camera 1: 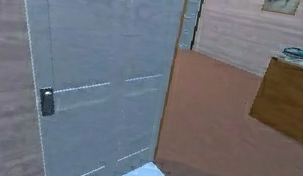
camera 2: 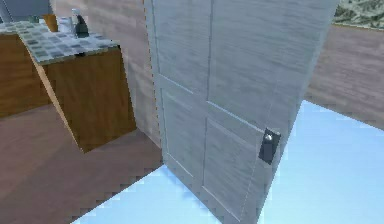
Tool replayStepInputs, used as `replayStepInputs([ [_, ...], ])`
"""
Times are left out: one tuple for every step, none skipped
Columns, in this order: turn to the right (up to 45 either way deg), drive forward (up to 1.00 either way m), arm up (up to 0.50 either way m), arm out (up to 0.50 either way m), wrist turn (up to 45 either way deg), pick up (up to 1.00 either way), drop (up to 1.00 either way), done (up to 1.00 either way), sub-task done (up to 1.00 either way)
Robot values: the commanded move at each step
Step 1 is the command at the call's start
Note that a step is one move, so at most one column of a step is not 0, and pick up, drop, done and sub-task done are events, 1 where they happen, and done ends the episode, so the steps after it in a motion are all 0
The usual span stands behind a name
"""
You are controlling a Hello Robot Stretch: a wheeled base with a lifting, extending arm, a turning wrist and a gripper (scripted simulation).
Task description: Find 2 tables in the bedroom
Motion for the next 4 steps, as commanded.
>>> replayStepInputs([
  [21.0,0.00,0.00,0.00,0.0,0.00,0.00,0.00,0.00],
  [0.0,1.00,0.00,0.00,0.0,0.00,0.00,0.00,0.00],
  [6.0,0.00,0.00,0.00,0.0,0.00,0.00,0.00,0.00],
  [0.0,0.50,0.00,0.00,0.0,0.00,0.00,0.00,0.00],
])
